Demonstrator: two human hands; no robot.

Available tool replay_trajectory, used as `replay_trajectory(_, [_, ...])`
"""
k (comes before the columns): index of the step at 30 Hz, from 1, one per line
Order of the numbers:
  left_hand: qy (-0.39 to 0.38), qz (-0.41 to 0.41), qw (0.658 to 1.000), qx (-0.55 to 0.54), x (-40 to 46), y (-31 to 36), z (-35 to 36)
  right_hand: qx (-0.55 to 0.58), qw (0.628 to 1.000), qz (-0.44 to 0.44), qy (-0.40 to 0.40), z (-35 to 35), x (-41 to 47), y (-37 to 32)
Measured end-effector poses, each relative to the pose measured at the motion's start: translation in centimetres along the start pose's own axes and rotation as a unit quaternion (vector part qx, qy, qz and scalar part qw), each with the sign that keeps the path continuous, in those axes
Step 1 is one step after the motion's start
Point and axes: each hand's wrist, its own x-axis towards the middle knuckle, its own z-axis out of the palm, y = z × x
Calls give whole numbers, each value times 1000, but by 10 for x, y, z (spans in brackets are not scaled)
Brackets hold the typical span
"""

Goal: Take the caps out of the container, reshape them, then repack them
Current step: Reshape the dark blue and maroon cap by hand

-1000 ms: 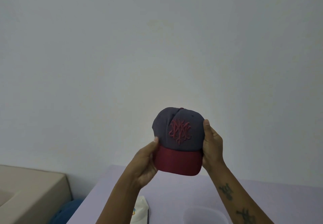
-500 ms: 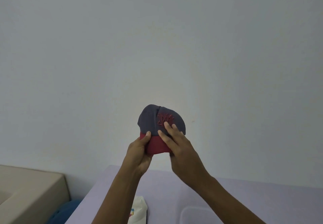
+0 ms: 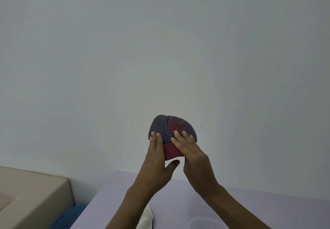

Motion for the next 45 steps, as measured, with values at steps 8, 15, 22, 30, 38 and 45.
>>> replay_trajectory(8, [84,-52,994,-50,5,12,18,43,995,21,89,10,-10,-13])
replay_trajectory(15, [67,-69,993,-75,4,8,11,-17,1000,22,6,9,-9,-14])
replay_trajectory(22, [55,-34,998,10,8,11,21,-109,993,9,-45,-3,20,-36])
replay_trajectory(30, [88,33,954,-286,6,21,8,84,994,53,48,2,11,-37])
replay_trajectory(38, [94,49,994,-40,2,6,6,-1,1000,17,26,0,11,-19])
replay_trajectory(45, [81,37,993,-72,1,28,12,27,998,-2,62,-5,22,-16])
